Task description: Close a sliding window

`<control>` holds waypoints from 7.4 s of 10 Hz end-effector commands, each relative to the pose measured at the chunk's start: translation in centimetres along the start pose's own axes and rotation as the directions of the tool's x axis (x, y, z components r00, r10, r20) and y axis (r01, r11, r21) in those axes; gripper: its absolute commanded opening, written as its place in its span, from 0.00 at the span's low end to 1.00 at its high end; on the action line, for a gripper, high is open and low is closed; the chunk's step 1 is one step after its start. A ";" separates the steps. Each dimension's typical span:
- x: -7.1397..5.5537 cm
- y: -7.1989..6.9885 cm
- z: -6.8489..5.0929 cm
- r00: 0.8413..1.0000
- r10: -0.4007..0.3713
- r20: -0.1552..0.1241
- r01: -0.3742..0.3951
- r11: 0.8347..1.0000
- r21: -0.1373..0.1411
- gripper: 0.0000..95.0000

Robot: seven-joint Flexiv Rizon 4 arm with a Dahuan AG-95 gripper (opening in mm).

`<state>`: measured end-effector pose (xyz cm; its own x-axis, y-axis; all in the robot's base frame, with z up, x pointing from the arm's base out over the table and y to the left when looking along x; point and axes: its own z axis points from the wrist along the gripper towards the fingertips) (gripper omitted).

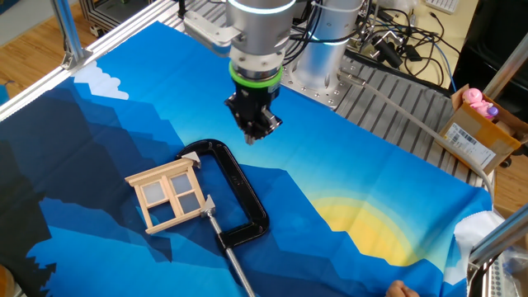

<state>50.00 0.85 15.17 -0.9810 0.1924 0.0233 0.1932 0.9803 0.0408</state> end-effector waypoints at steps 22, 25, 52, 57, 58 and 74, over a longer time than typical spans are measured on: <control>-10.9 -11.5 4.1 1.000 -0.013 -0.021 0.014 0.999 0.034 0.00; -10.9 -11.5 4.1 0.999 -0.004 -0.042 0.005 1.000 0.025 0.00; -14.1 -11.2 9.8 0.998 0.064 0.025 -0.063 0.997 -0.035 0.00; -14.8 -11.3 11.6 0.998 0.063 0.030 -0.061 0.997 -0.042 0.00; -14.8 -11.3 11.9 0.997 0.067 0.029 -0.066 0.997 -0.042 0.00; -14.9 -10.9 13.3 0.995 0.090 0.031 -0.089 0.995 -0.042 0.00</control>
<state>62.37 -12.08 1.17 -0.9594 0.2821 -0.0040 0.2808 0.9563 0.0808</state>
